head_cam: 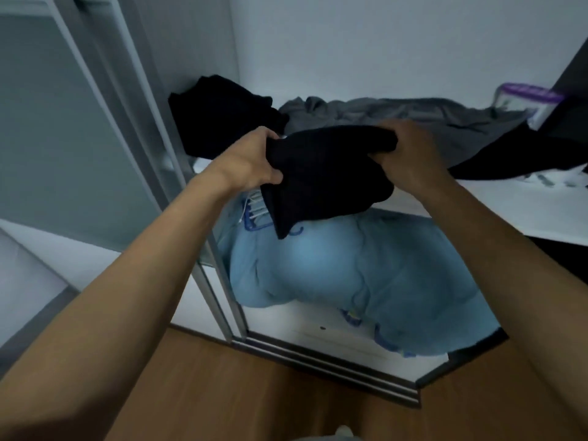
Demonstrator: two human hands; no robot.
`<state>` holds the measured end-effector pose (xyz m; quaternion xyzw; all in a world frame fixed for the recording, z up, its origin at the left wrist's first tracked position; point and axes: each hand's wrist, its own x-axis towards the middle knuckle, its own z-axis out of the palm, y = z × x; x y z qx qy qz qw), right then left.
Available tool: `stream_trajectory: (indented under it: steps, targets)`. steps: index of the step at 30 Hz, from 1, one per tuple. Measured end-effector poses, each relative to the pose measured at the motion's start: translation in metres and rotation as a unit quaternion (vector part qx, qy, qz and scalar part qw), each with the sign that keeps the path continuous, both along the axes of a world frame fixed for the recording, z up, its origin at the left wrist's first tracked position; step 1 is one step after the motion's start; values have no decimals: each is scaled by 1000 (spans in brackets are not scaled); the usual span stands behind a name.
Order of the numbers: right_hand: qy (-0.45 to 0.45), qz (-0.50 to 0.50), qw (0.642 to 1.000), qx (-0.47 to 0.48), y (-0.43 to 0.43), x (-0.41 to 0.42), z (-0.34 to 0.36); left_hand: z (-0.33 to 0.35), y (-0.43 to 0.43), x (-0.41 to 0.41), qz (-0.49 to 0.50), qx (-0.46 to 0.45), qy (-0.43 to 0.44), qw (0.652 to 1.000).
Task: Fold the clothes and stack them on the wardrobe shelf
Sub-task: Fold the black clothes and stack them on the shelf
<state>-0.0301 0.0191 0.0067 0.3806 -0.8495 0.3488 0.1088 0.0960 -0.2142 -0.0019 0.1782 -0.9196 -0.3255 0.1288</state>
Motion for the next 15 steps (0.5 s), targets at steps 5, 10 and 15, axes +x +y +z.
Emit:
stream_trajectory:
  steps: [5,10,15]
  targets:
    - [-232,86,962,-119,-19,-61,16,15,1,-43,168,-158,68,971]
    - [-421,158,852,-268,-58,-102,21,20,-6,-62,183,-60,194,962]
    - [-618,194,645,-405,-130,-133,40,27,-15,-62,163,-94,256,948]
